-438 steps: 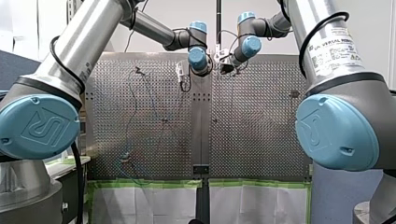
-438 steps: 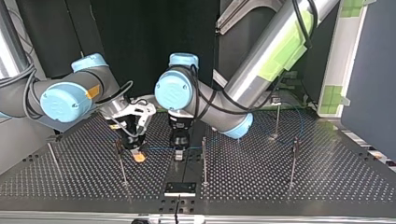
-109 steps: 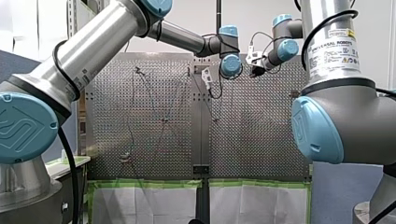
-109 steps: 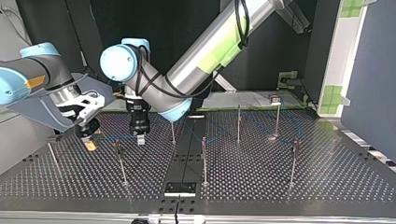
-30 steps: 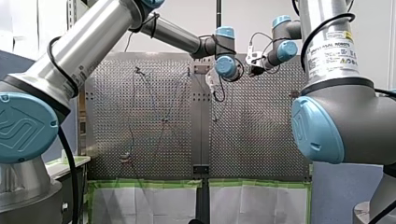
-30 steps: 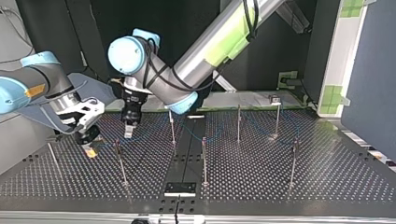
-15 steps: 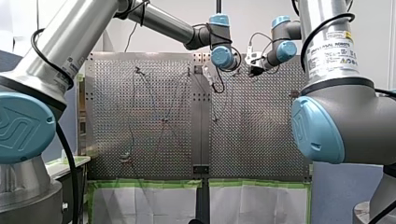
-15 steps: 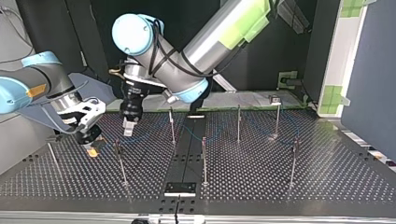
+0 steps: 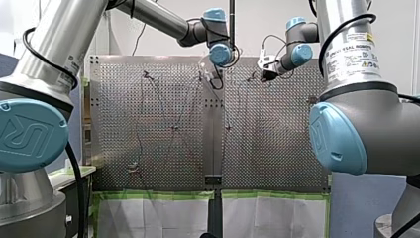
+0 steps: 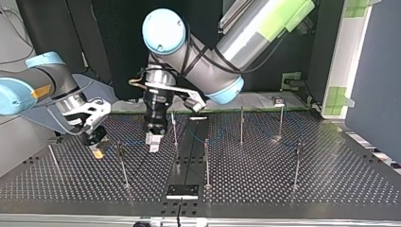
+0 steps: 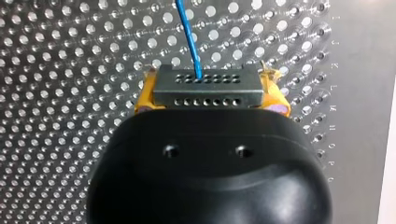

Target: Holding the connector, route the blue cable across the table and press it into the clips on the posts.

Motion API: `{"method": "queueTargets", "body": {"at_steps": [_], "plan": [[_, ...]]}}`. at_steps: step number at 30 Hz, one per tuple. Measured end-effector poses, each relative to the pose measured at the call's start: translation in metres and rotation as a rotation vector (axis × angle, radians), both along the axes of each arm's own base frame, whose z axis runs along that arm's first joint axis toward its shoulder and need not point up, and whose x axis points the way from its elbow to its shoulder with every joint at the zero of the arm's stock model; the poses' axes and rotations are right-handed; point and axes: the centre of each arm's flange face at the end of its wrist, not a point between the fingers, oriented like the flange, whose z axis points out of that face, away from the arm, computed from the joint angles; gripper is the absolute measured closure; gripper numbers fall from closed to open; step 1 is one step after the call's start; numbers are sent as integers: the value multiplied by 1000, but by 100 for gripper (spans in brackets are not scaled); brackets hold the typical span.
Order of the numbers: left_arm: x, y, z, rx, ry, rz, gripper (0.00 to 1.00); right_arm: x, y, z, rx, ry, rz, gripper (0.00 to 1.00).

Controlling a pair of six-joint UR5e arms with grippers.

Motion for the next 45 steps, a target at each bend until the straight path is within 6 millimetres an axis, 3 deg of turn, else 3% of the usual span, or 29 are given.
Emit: {"method": "queueTargets", "body": {"at_steps": [15, 32, 45], "plan": [[-30, 34, 27, -92, -80, 53, 0, 5, 2, -2, 3, 2, 9, 100], [-71, 65, 54, -224, -188, -6, 0, 6, 2, -4, 4, 6, 10, 100], [-81, 63, 18, -256, -216, -136, 0, 8, 3, -4, 5, 6, 15, 100]]}}
